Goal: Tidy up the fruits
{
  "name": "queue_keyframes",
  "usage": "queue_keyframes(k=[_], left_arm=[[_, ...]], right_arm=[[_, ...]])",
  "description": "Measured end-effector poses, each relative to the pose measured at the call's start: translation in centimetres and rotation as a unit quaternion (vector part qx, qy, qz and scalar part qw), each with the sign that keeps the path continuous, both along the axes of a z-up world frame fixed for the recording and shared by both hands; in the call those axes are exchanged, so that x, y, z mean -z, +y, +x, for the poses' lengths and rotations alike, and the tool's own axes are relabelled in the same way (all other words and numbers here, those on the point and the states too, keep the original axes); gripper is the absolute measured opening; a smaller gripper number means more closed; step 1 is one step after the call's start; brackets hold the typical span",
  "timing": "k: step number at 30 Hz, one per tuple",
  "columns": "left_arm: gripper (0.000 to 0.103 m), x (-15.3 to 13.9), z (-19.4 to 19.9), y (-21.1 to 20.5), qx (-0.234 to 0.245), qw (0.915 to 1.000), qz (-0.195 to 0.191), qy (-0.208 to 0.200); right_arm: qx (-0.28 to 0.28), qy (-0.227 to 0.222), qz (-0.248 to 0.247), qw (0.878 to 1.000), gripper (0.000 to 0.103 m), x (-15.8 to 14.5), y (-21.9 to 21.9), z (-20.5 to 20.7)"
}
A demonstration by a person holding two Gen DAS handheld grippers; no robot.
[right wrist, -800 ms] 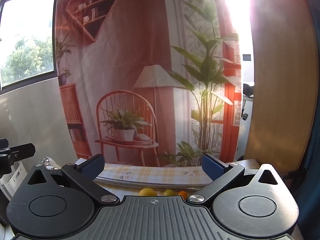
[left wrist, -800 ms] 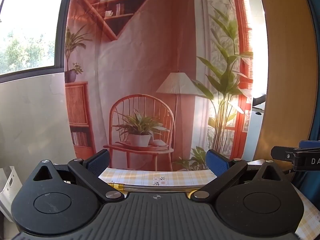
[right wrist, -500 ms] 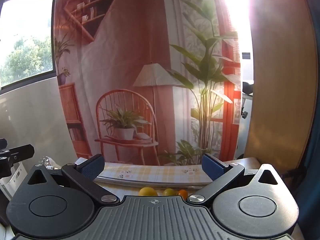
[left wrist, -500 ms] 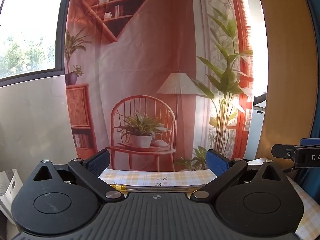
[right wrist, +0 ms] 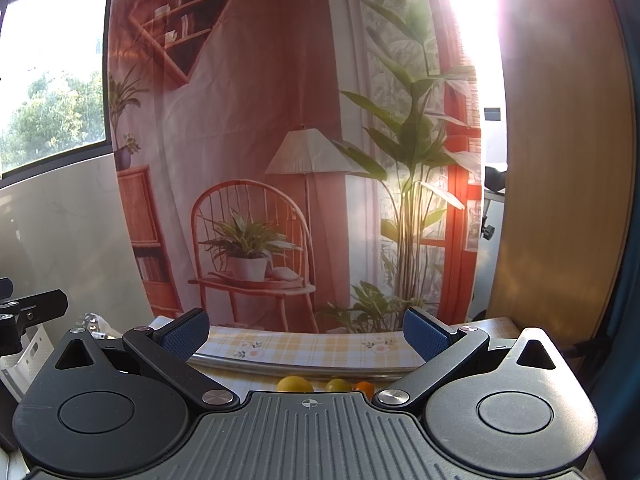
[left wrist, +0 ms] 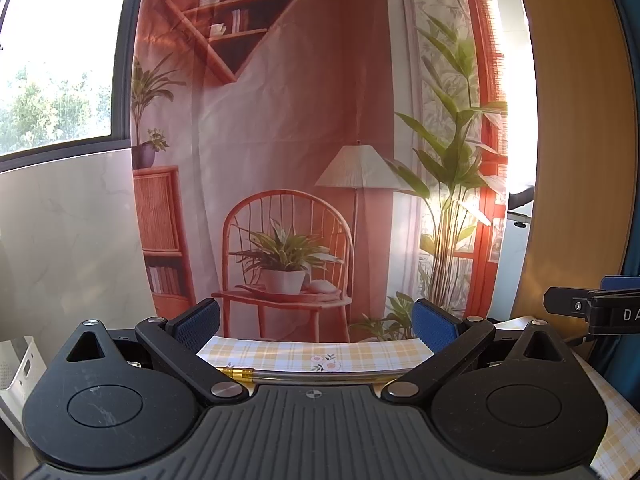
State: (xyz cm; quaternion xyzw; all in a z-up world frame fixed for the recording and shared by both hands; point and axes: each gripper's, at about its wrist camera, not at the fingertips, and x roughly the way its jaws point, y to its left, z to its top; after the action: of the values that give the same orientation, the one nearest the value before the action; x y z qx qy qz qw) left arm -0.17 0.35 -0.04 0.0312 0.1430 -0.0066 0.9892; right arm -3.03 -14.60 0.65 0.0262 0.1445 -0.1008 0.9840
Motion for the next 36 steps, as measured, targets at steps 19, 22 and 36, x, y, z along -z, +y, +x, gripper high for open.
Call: queue_keyframes(k=[19, 22, 36], left_arm=[[0.103, -0.02, -0.36, -0.43, 0.003, 1.0, 0.0, -0.003], [0.103, -0.03, -0.36, -0.4, 0.004, 1.0, -0.001, -0.003], [0.103, 0.03, -0.31, -0.22, -0.005, 1.0, 0.007, -0.002]], right_arm=[[0.0, 0.0, -0.001, 1.0, 0.103, -0.11, 0.05, -0.03], [-0.001, 0.0, 0.0, 1.0, 0.103, -0.11, 0.05, -0.05], [0.0, 0.0, -0.001, 1.0, 0.103, -0.24, 0.23, -0.03]])
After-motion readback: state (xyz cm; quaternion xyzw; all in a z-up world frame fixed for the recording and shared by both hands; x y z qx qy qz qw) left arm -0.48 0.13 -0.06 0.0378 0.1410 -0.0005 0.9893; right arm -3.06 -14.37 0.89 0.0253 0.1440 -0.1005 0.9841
